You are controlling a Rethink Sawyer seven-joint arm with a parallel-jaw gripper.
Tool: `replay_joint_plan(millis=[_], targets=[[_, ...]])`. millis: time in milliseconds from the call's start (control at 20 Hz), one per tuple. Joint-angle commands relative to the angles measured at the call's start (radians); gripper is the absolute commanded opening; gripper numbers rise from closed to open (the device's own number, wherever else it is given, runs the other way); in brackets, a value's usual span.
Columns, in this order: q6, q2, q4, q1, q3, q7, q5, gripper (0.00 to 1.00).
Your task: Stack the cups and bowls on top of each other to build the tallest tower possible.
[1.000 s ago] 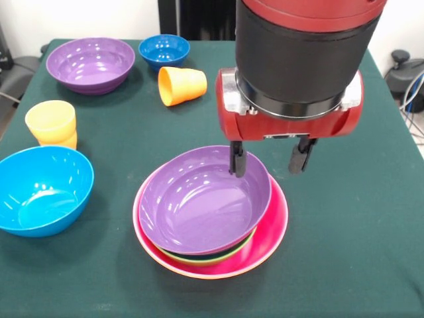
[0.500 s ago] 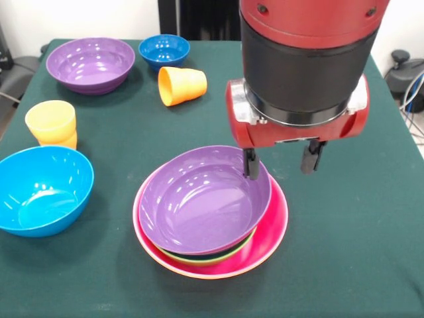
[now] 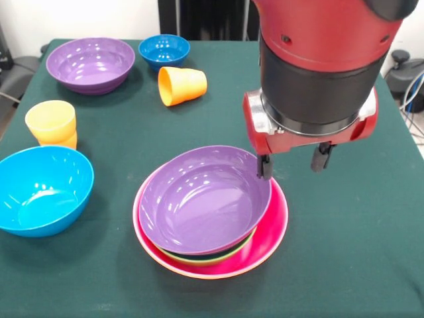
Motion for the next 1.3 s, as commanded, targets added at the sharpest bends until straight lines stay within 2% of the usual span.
replay_joint_plan(millis=[50, 450, 750, 850, 900, 1050, 1150, 1200, 1300], targets=[[-0.074, 0.024, 0.068, 0.006, -0.104, 0.006, -0.012, 1.0], [-0.091, 0.009, 0.064, 0.022, -0.127, 0.012, -0.019, 1.0], [-0.077, -0.02, 0.017, 0.03, -0.11, -0.08, -0.115, 1.0], [-0.093, -0.025, 0.031, 0.026, -0.121, -0.076, -0.103, 1.0], [-0.109, -0.027, 0.056, 0.021, -0.142, -0.058, -0.076, 1.0], [-0.163, -0.01, 0.06, 0.02, -0.148, -0.052, -0.069, 1.0], [-0.15, -0.008, 0.039, 0.025, -0.133, -0.072, -0.088, 1.0], [-0.096, -0.012, 0.027, 0.028, -0.122, -0.081, -0.093, 1.0], [-0.054, -0.037, 0.042, 0.027, -0.144, -0.063, -0.079, 1.0]])
